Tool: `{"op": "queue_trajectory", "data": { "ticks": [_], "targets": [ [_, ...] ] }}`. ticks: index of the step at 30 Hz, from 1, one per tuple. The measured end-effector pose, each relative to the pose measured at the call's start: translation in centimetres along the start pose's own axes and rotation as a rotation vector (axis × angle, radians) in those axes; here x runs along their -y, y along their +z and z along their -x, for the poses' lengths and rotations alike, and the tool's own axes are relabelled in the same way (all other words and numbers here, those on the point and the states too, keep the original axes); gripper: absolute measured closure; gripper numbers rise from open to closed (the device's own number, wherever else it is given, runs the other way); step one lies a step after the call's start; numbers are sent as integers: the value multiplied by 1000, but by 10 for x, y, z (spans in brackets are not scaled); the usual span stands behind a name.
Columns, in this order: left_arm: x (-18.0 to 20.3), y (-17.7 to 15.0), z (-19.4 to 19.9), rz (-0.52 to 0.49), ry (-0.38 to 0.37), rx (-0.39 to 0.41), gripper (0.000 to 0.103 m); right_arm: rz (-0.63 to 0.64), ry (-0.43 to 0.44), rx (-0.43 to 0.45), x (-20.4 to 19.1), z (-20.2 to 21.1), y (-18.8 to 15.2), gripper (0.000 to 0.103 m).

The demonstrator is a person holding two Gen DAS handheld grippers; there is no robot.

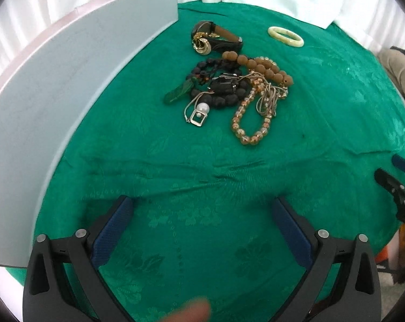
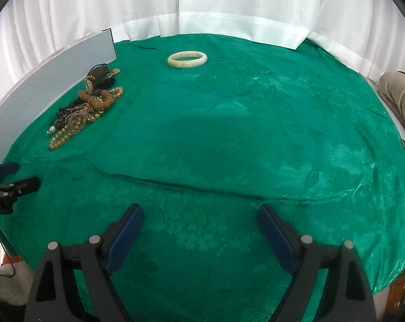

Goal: Organize jewelry
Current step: 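Withdraw both tools from the box back over the jewelry pile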

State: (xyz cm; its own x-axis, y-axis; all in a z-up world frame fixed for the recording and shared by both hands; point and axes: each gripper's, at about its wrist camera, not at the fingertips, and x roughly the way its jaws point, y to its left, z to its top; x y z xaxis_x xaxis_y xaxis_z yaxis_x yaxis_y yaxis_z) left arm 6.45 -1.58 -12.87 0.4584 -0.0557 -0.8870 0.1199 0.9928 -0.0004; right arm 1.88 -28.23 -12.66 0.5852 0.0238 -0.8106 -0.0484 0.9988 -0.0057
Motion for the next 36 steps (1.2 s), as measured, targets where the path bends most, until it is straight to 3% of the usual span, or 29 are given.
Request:
{"op": "queue_trajectory", "data": {
  "ticks": [9,19,24,36],
  "targets": [
    [2,-4,3,-10,7,4,0,-21,-32,-8,-3,-1,1,13],
    [-6,-6,12,-16,-45,56,1,-48,-5,-51,1,3,5,13],
    [-20,-3,42,25,-58,158,1,-80,15,-30,0,18,3,13],
    [-41,4,61,62,-12,195,1,-15,52,92,-14,46,25,13]
  ]
}}
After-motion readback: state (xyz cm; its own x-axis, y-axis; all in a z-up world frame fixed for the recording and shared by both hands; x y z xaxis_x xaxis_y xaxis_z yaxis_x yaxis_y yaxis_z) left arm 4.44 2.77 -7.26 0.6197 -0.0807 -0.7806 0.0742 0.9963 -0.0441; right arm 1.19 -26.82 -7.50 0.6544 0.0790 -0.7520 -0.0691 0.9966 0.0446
